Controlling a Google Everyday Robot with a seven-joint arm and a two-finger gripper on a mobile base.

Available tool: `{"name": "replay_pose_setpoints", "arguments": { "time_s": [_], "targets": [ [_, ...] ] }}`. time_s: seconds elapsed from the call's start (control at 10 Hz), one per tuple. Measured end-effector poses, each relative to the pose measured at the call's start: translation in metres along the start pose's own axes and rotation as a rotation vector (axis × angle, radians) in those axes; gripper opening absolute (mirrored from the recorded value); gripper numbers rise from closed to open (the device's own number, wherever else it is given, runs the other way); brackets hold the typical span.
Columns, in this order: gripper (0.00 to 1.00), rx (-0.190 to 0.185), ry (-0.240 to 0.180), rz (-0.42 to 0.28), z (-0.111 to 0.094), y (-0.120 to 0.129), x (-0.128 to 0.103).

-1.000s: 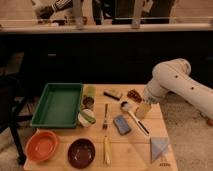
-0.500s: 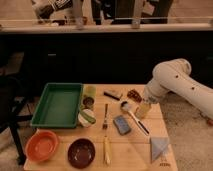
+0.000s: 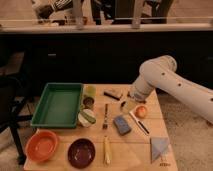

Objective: Place pepper in table surface

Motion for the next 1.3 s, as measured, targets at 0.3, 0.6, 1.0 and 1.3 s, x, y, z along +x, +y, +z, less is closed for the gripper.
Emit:
{"name": "replay_pose_setpoints", "arguments": {
  "time_s": [0.3,0.6,1.0,1.3],
  "targets": [
    [0.80,-0.034,-0.076,0.064,0.008,0.021,-0.043],
    [0.80,-0.066,-0.119,0.124,0.022,0.053,-0.078],
    [0.80,-0.075,-0.109,0.137,0.036,0.089,-0.098],
    [0.80,-0.073,-0.105,0.138,0.037,0.092,-0.098]
  ]
}}
